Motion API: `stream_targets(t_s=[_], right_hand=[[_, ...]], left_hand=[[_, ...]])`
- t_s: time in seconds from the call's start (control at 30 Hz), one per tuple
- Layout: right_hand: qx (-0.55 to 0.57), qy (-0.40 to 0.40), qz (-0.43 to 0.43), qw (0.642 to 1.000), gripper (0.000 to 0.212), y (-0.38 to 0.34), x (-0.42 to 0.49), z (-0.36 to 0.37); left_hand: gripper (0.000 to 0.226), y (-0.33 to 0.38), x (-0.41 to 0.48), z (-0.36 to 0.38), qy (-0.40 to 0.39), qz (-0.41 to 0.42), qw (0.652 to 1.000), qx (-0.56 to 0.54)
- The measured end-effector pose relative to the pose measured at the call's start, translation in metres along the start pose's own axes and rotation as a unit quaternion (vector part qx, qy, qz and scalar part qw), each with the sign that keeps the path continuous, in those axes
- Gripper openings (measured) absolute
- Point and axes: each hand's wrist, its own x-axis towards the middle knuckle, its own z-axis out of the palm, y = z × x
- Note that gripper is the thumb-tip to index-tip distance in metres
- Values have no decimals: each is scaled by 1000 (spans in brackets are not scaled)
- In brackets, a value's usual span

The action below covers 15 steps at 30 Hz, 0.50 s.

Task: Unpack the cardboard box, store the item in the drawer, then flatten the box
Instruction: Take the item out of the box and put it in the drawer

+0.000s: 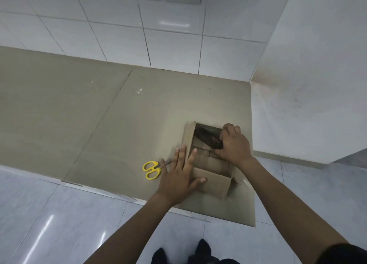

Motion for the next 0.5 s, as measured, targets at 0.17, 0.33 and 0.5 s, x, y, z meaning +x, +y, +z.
stream_targets(t_s=[0.17, 0.33, 0.5], right_hand=[[-37, -41, -5, 998, 60, -5, -4, 0], [49, 23, 76, 996, 49, -27, -28, -13], [108, 165, 62, 978, 40, -69, -74, -18]], left_hand=[[83, 3, 1, -3, -21, -6, 1000, 20], [75, 1, -1, -13, -41, -3, 999, -27], [70, -19, -31, -19, 48, -11, 970, -239]])
